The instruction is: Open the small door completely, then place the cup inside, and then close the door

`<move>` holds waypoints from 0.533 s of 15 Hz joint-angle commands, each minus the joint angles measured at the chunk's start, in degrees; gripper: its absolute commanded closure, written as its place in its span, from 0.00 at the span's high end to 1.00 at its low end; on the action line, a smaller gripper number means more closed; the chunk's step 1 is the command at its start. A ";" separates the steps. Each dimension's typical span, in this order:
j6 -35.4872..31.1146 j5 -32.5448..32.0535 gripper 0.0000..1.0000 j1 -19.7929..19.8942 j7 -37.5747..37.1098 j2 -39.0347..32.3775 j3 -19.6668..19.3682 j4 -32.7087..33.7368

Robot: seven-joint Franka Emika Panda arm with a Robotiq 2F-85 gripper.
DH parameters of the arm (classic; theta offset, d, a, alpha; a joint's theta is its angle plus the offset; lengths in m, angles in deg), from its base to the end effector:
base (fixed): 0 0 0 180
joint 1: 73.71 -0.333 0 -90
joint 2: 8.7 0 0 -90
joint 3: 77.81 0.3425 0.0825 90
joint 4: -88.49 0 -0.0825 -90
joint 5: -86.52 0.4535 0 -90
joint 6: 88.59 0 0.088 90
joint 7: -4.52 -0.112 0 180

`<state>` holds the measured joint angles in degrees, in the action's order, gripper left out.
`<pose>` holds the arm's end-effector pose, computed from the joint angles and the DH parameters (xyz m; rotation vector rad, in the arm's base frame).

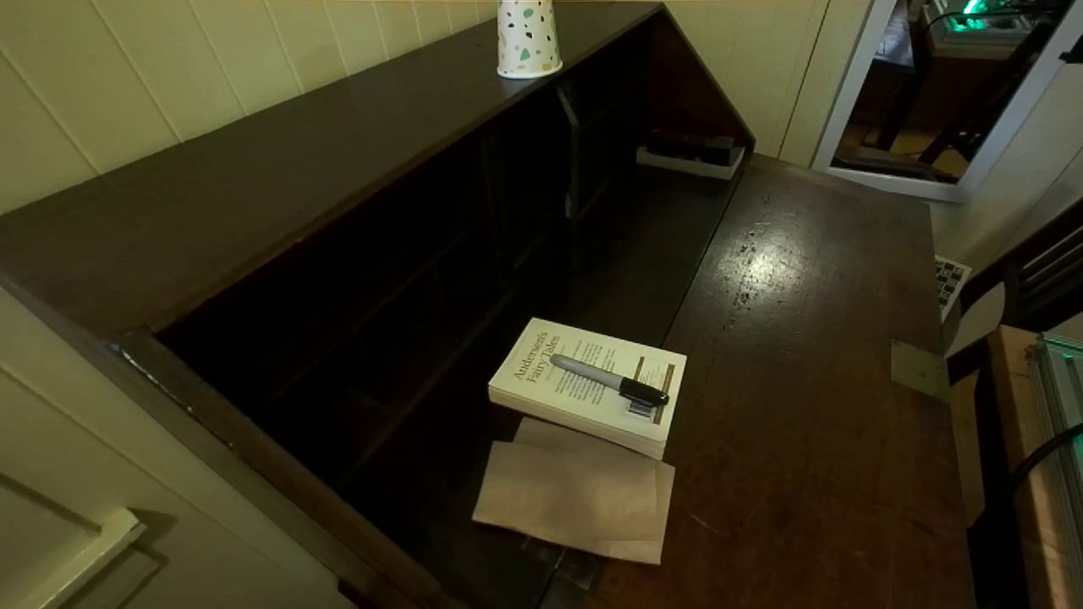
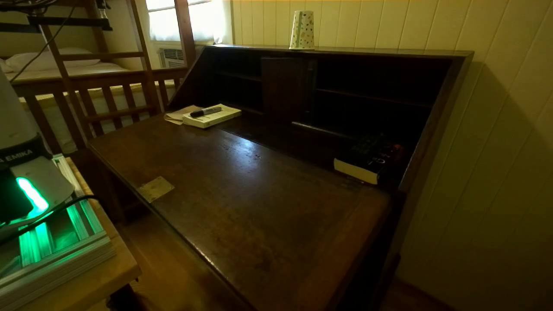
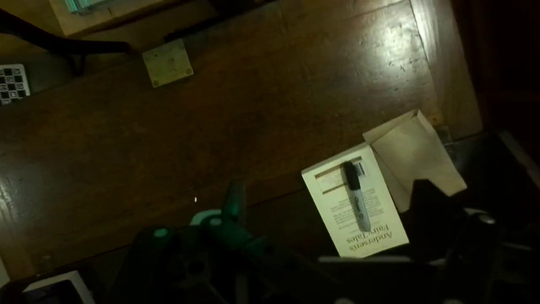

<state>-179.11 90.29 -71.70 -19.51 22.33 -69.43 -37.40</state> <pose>0.4293 0.0659 0.5914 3.0665 -0.5188 -0.1171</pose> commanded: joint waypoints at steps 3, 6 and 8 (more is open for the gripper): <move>-9.79 0.24 1.00 1.71 -2.90 -5.23 -1.63 0.92; -14.55 0.57 1.00 1.87 -3.32 -7.40 -2.32 0.80; -17.39 1.05 1.00 1.60 -3.06 -8.38 -2.91 0.28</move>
<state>-193.25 90.29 -69.96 -21.79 15.68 -71.70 -37.33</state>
